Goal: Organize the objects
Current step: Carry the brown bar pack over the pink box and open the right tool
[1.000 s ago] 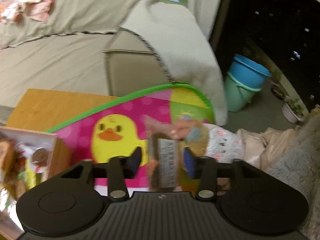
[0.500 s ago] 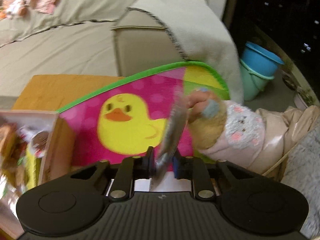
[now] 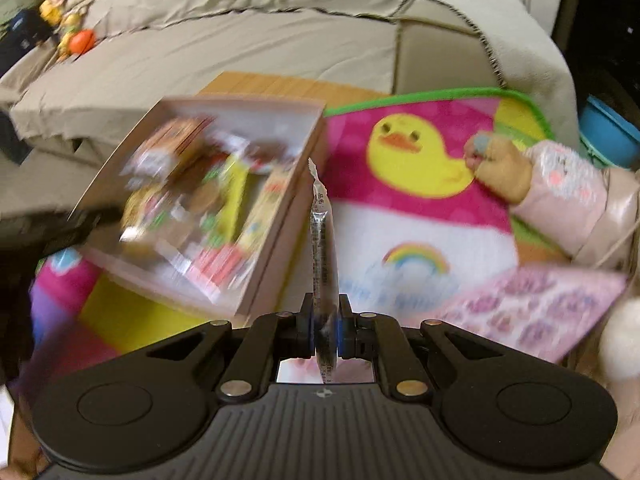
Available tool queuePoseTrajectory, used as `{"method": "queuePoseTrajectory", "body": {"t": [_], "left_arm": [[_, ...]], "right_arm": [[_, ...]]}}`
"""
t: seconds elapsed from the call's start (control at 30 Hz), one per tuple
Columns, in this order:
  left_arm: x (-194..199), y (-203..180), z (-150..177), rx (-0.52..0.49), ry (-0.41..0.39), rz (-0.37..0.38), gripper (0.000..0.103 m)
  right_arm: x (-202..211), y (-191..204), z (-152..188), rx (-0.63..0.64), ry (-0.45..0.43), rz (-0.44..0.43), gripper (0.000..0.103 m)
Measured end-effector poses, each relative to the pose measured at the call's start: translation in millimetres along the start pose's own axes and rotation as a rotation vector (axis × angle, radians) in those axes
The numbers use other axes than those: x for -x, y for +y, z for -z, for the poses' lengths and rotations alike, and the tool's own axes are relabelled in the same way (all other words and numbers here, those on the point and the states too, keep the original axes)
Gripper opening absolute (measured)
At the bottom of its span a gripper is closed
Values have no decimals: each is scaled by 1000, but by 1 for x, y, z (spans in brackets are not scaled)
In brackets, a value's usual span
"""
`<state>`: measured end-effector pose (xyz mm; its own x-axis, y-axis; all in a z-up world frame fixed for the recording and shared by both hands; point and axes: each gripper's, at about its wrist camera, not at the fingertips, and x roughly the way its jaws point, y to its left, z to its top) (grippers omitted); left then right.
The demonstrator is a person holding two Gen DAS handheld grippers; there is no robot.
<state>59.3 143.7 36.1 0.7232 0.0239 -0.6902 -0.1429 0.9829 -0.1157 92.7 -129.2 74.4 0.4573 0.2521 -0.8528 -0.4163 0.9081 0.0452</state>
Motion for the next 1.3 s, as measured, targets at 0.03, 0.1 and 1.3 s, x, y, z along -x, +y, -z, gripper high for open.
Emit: {"method": "queuePoseTrajectory", "body": {"t": [0.03, 0.1, 1.3], "left_arm": [[0, 0, 0, -1, -1, -2, 13], [0, 0, 0, -1, -3, -6, 13], [4, -7, 0, -38, 3, -43, 13]], "right_arm": [[3, 5, 7, 5, 9, -11, 9], [8, 14, 24, 3, 35, -34, 9], [49, 106, 52, 265, -23, -195, 35]]}}
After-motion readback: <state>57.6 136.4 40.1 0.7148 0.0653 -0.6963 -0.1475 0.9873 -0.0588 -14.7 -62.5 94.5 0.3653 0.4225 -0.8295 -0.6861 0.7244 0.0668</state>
